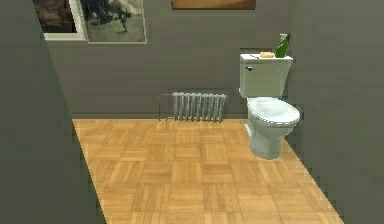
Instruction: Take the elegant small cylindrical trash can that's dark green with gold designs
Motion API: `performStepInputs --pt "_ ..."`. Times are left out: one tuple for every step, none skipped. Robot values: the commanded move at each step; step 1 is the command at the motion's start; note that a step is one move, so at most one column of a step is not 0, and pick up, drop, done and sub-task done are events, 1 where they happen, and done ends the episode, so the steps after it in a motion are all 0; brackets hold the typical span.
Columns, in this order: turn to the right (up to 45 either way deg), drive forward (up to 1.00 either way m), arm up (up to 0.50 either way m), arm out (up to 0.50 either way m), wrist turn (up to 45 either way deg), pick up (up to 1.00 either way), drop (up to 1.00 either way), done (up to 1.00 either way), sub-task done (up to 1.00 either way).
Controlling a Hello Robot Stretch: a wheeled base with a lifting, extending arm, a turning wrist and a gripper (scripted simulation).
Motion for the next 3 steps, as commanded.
performStepInputs --pt "0.0 0.00 0.12 0.00 0.0 0.00 0.00 0.00 0.00" --pt "0.0 0.00 0.00 0.50 0.0 0.00 0.00 0.00 0.00" --pt "0.0 0.00 0.00 0.00 45.0 0.00 0.00 0.00 0.00"
